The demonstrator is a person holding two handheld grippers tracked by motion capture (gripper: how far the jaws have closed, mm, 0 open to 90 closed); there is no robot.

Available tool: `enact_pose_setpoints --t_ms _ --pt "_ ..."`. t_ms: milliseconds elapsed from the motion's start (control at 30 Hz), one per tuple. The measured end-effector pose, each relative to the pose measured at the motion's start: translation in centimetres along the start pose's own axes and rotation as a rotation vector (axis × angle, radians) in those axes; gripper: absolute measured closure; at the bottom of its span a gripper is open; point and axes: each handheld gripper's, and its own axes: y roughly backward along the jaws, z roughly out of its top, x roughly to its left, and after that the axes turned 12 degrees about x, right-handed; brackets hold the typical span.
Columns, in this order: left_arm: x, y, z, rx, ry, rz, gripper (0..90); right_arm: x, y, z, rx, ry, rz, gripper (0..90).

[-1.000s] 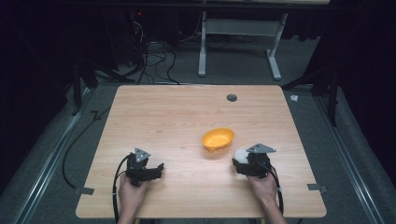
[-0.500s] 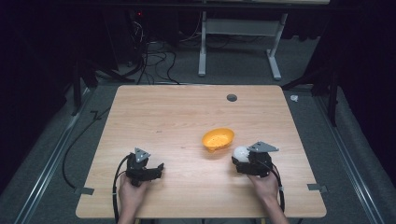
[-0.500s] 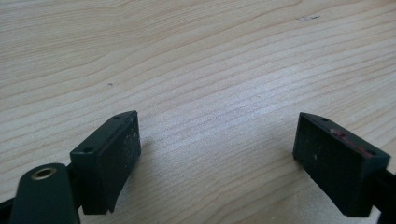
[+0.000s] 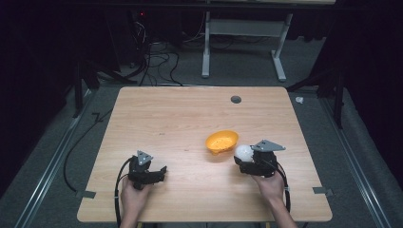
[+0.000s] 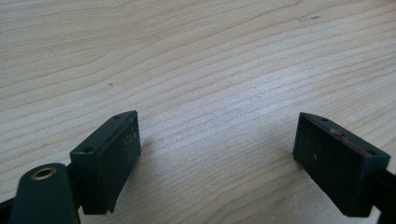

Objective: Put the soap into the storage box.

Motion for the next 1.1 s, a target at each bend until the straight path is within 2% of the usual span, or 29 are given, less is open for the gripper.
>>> enact_pose_setpoints --t_ms 533,1100 --pt "0.0 0.0 0.0 0.000 -0.001 -0.001 15.4 0.2 1.0 2.0 -0.029 0.015 0.026 23.4" --pt "0.0 0.0 0.0 0.000 -0.003 -0.002 15.4 0.3 1.1 4.2 -0.040 0.024 0.046 23.4"
